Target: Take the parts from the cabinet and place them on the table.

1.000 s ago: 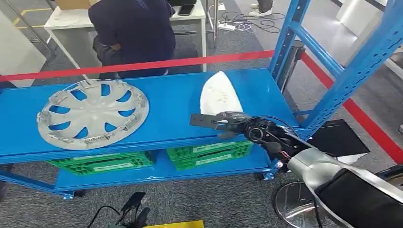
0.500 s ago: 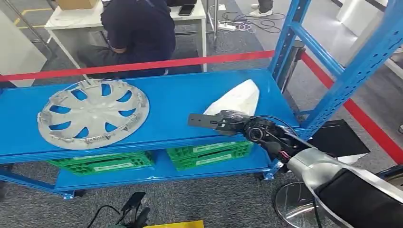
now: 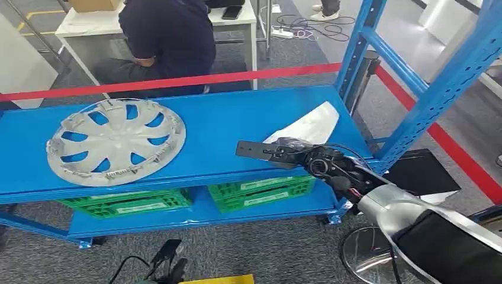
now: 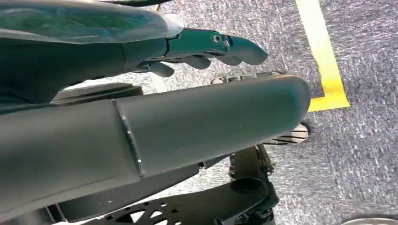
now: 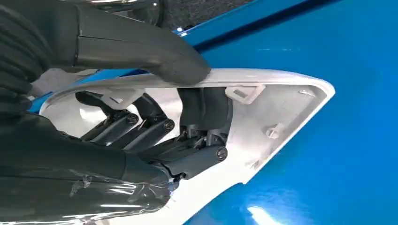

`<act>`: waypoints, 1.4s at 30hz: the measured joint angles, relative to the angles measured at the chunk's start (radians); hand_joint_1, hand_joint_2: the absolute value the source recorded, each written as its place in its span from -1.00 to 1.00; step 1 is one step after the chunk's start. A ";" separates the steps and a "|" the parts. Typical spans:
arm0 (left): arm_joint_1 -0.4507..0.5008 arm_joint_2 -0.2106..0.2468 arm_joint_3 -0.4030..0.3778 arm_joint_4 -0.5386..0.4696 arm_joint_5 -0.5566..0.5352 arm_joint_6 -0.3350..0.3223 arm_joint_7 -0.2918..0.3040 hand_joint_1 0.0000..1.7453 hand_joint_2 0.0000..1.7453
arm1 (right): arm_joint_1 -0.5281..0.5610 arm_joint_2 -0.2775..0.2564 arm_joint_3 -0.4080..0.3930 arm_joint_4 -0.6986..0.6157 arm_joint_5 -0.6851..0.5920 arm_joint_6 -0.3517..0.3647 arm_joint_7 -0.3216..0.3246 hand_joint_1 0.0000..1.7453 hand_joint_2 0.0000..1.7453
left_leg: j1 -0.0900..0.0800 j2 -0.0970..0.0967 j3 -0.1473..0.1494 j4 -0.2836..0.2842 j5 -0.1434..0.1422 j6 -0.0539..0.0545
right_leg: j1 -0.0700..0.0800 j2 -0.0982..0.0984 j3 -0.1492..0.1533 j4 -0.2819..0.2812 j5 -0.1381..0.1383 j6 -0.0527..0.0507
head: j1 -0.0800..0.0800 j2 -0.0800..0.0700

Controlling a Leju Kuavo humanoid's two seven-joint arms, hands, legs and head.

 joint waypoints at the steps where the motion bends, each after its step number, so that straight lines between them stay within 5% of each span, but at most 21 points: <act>1: 0.000 0.000 0.000 0.000 0.000 0.000 0.000 -1.00 -1.00 | 0.000 0.000 0.000 0.000 0.000 0.000 0.000 1.00 1.00 | 0.000 0.000 0.000 0.000 0.000 0.000 | 0.000 0.000 0.000 0.000 0.000 0.000 | 0.000 0.000; 42: 0.001 0.002 0.000 0.000 0.011 0.006 -0.001 -1.00 -1.00 | 0.002 -0.026 -0.009 0.009 -0.005 -0.018 0.019 1.00 1.00 | 0.000 0.000 0.000 0.000 0.000 0.000 | 0.000 0.000 0.000 0.000 0.000 0.000 | 0.000 0.000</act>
